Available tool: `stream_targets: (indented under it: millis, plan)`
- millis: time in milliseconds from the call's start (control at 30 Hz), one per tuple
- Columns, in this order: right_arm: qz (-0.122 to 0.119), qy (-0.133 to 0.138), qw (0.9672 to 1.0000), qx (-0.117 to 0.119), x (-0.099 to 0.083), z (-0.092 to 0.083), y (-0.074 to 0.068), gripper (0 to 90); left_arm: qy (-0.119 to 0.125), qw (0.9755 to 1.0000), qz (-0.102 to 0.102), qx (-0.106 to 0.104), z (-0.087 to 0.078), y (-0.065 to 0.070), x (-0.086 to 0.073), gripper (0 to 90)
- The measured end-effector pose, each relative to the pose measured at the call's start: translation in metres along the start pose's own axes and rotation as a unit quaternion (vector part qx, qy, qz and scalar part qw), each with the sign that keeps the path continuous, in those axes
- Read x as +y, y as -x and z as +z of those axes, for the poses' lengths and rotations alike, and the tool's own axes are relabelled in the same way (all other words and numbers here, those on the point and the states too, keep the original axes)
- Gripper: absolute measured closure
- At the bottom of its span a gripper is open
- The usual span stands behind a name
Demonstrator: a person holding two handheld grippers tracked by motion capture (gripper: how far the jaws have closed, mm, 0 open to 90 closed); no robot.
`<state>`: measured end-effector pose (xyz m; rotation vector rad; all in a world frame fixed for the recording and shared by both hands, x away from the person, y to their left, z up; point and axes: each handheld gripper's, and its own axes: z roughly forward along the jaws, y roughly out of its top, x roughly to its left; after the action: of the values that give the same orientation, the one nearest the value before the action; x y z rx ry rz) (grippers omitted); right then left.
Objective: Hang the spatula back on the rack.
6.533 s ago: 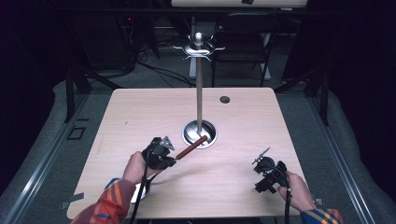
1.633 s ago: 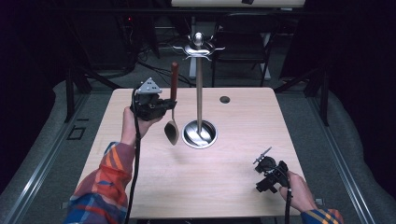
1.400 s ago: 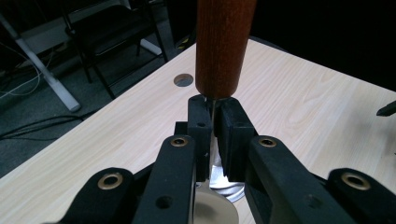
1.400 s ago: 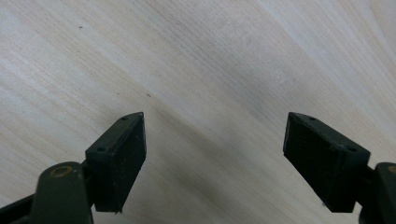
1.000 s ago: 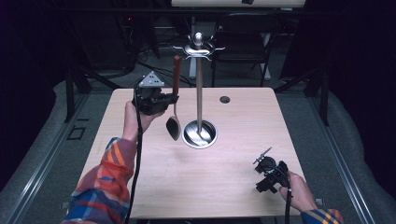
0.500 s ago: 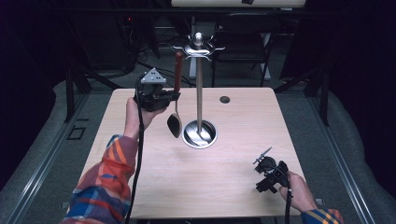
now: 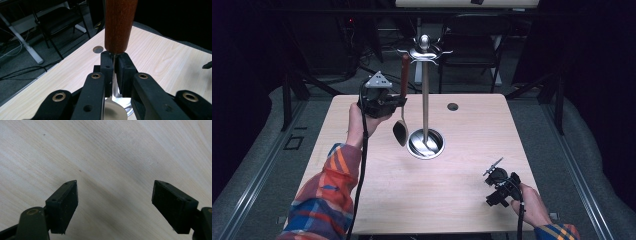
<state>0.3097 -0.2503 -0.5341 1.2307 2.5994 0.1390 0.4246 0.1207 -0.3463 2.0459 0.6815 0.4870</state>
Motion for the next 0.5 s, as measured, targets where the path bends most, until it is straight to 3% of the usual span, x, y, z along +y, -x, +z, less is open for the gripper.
stream_targets:
  millis: [500]
  plan:
    - [0.004,0.004,1.0,0.005,-0.0006,0.0009,0.0,20.7,-0.008,0.9999,0.005,0.01,0.0043,0.0013,0.0043,84.5]
